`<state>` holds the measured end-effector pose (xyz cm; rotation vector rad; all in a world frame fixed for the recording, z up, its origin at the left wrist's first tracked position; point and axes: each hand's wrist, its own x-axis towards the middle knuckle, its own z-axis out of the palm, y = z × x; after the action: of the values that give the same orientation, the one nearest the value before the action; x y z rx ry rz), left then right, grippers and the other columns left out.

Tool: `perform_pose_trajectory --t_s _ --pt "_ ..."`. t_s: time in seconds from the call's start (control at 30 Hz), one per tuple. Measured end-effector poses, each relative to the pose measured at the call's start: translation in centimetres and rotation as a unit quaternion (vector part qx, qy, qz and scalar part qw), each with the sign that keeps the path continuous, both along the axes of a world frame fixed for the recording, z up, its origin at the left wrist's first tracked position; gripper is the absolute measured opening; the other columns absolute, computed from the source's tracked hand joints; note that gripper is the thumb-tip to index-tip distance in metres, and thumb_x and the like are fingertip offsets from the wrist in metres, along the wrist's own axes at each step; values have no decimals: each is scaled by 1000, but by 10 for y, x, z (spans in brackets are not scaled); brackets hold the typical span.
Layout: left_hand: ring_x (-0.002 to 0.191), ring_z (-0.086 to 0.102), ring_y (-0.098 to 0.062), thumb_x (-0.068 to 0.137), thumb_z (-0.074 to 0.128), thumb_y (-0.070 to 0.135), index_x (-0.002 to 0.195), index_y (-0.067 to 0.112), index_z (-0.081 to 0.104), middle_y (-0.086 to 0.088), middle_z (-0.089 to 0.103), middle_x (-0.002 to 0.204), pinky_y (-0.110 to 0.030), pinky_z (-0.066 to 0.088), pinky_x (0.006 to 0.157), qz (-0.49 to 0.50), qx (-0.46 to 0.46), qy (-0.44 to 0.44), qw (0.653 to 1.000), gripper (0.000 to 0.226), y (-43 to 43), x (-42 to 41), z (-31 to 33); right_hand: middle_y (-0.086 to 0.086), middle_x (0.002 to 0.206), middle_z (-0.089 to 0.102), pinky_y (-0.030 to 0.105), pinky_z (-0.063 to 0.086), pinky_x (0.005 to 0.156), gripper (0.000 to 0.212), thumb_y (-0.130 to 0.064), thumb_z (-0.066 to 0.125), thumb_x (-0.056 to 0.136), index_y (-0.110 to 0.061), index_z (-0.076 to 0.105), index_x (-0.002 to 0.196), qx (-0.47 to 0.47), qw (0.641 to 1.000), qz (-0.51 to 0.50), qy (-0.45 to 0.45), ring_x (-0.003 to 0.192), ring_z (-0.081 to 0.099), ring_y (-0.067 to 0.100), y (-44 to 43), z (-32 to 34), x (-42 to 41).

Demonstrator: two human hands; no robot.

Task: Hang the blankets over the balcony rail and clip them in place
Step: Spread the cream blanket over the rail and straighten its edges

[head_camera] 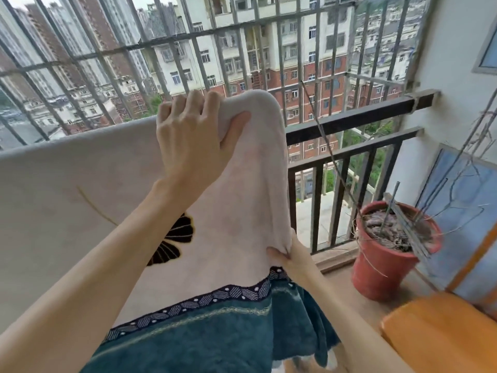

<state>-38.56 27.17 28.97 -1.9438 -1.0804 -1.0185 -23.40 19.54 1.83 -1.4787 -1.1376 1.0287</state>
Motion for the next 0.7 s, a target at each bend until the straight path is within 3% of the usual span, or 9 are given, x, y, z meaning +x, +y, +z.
perform_pose_trajectory --t_s 0.17,0.27,0.37,0.47,0.57,0.7 --pt "93 56 -30 99 37 57 111 14 62 -7 62 101 -41 39 86 -18 -1 -4 1000 50 -1 5 -3 -9 114 59 29 45 83 52 -38 61 91 -27 36 136 -66 992 24 -101 102 56 16 0 -29 8" --pt "124 47 -36 94 53 28 135 7 53 -17 52 134 -51 31 108 -82 17 -25 996 46 -15 4 -32 -4 111 62 35 49 81 41 -35 58 93 -20 42 128 -84 987 25 -137 96 57 19 -1 -30 9" --pt "143 27 -39 86 58 6 140 2 44 -23 33 151 -57 25 114 -193 -93 -23 977 57 -49 1 -107 3 99 68 36 50 72 25 -32 48 99 -14 54 116 -84 968 -32 -234 84 60 22 -14 -33 13" --pt "135 38 -29 84 59 4 136 5 46 -10 39 144 -48 39 107 -220 -261 0 940 54 -73 -5 -184 4 81 64 32 39 60 24 -30 42 101 -12 58 101 -76 935 -63 -340 79 62 29 -30 -32 30" --pt "119 48 -24 85 56 8 131 9 50 -5 45 132 -39 47 96 -199 -334 38 920 46 -75 -9 -222 5 74 64 33 40 58 14 -12 47 94 -14 60 90 -69 892 -88 -437 76 63 30 -41 -16 64" --pt "110 54 -23 86 55 10 125 12 55 -5 53 121 -36 53 83 -190 -356 27 915 39 -65 -11 -232 8 69 61 32 31 55 19 1 51 86 -11 66 85 -41 898 -224 -376 64 49 25 -41 -3 90"
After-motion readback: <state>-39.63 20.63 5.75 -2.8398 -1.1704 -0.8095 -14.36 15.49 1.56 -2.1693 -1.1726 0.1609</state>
